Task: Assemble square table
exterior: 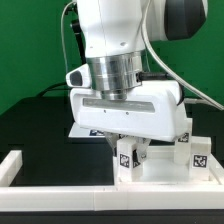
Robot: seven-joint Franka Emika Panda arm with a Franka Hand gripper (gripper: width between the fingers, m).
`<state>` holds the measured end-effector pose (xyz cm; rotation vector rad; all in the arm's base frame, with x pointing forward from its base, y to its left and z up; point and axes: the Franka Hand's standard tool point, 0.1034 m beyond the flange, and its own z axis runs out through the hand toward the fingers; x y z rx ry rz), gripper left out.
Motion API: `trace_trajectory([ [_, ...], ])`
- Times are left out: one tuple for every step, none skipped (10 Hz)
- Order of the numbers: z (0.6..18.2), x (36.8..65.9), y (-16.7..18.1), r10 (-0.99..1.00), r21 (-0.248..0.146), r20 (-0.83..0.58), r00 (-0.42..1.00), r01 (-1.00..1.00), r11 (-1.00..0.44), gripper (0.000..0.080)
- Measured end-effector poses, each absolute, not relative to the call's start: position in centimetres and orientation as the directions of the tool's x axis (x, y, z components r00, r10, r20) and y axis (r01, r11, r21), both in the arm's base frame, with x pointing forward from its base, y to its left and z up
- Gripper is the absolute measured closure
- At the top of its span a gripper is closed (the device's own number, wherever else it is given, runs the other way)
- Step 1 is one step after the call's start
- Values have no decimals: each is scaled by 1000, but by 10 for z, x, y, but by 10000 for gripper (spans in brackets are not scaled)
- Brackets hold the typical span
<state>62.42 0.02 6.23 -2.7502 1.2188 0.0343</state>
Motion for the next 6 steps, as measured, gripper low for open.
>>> trace_trajectory([
  [63, 624, -1, -790, -107, -84, 607, -794, -599, 512],
  [63, 624, -4, -871, -88, -100, 481, -876, -474, 512],
  [63, 624, -5, -931, -70, -121, 344, -939, -337, 512],
  [63, 625, -6, -969, -74, -157, 192, -981, -182, 512],
  [62, 626, -6, -979, -78, -202, 29, -997, -14, 512],
  [62, 627, -6, -964, -71, -244, -110, -989, 131, 511],
])
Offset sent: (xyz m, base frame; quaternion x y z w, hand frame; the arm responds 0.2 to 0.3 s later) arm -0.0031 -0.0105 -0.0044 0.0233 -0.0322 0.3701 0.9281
